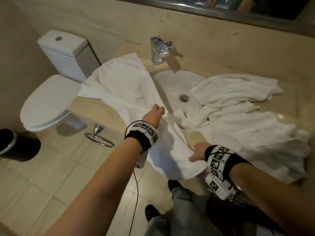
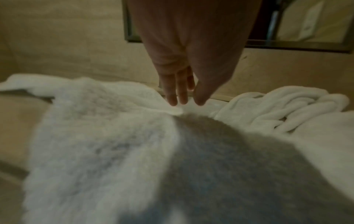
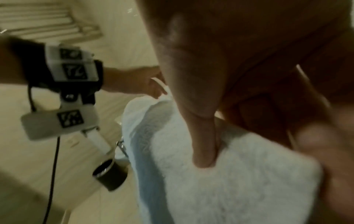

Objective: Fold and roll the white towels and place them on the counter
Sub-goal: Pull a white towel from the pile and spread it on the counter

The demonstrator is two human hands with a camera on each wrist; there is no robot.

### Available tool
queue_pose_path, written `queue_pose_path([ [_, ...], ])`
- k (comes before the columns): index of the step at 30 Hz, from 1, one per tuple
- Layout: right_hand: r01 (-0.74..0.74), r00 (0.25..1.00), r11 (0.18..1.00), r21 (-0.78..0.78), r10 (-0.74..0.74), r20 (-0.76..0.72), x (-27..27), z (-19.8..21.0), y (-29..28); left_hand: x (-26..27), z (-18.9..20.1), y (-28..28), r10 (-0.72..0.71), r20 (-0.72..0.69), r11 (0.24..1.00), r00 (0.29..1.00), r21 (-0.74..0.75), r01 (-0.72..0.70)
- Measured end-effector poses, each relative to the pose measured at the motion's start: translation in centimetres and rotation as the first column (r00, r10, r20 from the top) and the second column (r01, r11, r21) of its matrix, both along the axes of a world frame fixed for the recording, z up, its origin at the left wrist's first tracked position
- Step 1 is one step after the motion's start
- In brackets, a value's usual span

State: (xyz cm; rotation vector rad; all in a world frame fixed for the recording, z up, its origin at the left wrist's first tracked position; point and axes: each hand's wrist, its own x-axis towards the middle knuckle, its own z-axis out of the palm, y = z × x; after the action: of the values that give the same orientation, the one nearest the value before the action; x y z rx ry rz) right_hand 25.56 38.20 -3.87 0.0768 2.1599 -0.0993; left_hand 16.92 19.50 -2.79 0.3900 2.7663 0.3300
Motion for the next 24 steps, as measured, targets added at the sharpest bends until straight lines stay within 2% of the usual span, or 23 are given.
queue_pose_path([
  [4,-0.131,0.977,0.980,0.150,0.153,-0.149,-1.5,1.2,-0.9,1.0,-1.7,-0.2,0.044,0.187,0.994,0.981,0.091,-0.061],
  [7,-0.086,0.936,0.988,0.124,0.123,-0.331,-2.9,2.0,-2.3,1.3,-1.8,-1.5,0.050,0.254,0.992,0.966,0.101,-0.077],
  [9,-0.033,0.913,0.998,0.048,0.049,-0.405,-4.0,2.5,-4.0,1.1,-1.6,-3.3,0.055,0.232,0.985,0.971,0.148,-0.092],
  [13,-0.005,0.902,0.998,-0.064,-0.024,-0.430,-5.9,3.3,-7.6,0.4,-0.9,-7.2,0.113,0.181,0.969,0.977,0.196,-0.148],
  [22,-0.038,0.884,0.981,-0.190,-0.056,-0.465,-10.1,3.1,-14.2,-2.7,0.5,-14.9,0.221,0.046,0.956,0.974,0.185,-0.226],
  [24,-0.086,0.868,0.975,-0.206,-0.028,-0.495,-12.0,2.9,-15.9,-4.4,0.3,-16.5,0.264,0.030,0.951,0.964,0.157,-0.265],
])
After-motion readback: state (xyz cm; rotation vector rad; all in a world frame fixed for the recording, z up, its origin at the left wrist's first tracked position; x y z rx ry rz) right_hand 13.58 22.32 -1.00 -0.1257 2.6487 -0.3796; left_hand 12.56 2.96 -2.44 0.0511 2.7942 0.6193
